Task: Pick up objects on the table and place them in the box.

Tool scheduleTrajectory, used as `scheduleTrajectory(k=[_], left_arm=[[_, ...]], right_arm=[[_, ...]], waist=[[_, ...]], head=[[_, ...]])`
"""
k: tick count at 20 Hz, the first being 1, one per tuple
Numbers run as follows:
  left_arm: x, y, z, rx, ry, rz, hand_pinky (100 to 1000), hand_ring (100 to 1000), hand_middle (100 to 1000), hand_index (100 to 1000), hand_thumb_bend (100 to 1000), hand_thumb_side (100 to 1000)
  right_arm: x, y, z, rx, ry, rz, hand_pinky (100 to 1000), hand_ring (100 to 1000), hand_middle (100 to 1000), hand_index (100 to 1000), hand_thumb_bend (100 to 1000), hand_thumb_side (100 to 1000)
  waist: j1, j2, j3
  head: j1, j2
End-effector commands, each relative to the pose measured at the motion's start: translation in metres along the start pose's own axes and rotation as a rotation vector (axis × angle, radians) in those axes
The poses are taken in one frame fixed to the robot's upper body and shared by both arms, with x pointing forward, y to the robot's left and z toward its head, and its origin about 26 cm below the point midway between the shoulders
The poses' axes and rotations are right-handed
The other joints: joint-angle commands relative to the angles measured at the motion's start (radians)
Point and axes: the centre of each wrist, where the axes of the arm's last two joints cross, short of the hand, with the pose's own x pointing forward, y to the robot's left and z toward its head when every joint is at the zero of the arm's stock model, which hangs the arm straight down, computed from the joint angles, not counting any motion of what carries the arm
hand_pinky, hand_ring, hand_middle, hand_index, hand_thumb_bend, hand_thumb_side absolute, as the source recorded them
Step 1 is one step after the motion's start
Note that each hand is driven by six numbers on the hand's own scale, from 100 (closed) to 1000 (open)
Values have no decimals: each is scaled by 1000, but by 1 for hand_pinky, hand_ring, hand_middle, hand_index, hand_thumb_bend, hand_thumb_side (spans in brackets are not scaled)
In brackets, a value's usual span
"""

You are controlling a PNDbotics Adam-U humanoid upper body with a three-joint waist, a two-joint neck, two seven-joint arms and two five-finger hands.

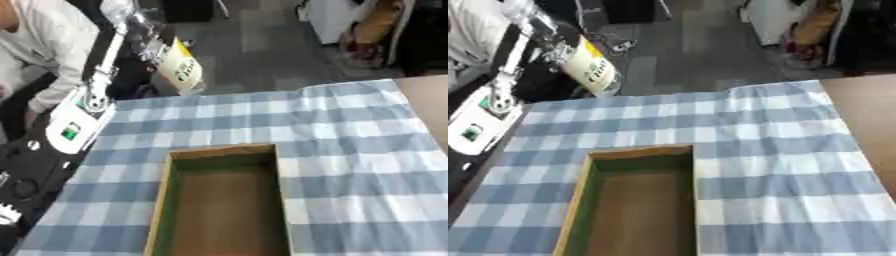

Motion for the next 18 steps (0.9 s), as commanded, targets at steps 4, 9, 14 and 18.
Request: scheduleTrajectory(k=[4, 9, 14, 18], left_arm=[[47, 29, -2, -115, -130, -31, 100, 100, 100, 268, 100, 715], [75, 27, 8, -228, -178, -1, 100, 100, 100, 270, 100, 720], [88, 19, 16, -342, -197, 14, 100, 100, 100, 271, 100, 727], [88, 11, 23, -433, -198, 9, 100, 100, 100, 273, 100, 731]], right_arm=[[5, -4, -6, 26, -28, 17, 404, 494, 559, 645, 100, 844], [5, -4, -7, 27, -29, 19, 404, 494, 559, 645, 100, 844], [5, -4, -7, 27, -29, 18, 405, 494, 559, 645, 100, 844], [5, -4, -7, 25, -31, 15, 405, 494, 559, 645, 100, 844]], waist=[[0, -24, 9], [1, -28, 10], [1, -28, 9], [1, -26, 6]], head=[[-17, 13], [-24, 18], [-24, 20], [-24, 21]])
